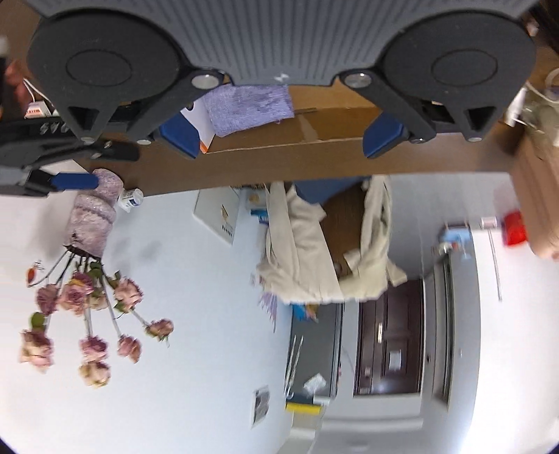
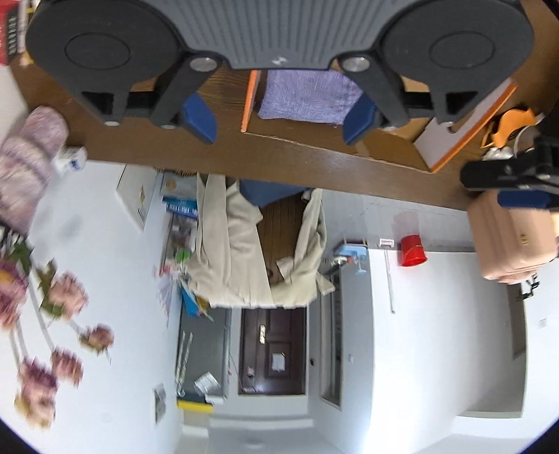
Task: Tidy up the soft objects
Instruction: 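Lower the purple pouch into the cardboard box and open both grippers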
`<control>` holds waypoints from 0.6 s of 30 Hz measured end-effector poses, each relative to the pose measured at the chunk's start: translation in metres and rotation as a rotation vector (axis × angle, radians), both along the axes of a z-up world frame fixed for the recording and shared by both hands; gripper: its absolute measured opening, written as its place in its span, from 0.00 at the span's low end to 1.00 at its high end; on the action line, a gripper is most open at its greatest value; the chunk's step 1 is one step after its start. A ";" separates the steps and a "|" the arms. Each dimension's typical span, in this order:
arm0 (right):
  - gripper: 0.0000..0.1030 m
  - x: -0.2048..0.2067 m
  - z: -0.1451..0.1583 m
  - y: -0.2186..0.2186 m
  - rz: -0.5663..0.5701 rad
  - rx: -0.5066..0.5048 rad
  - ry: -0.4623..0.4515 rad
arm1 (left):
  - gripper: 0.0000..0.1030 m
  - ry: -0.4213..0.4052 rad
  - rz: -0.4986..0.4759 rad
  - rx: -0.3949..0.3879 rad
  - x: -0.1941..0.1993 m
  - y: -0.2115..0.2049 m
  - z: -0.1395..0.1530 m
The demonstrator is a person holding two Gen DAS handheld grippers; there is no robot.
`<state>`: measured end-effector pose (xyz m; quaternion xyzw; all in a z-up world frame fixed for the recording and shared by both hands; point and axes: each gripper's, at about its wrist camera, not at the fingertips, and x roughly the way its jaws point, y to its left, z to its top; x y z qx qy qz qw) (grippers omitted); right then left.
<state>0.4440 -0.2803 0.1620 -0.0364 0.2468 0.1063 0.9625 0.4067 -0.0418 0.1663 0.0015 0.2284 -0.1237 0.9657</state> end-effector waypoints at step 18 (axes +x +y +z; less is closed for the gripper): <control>0.95 -0.219 0.004 -0.008 0.041 0.057 -0.228 | 1.00 -0.264 0.021 0.022 -0.227 0.019 -0.029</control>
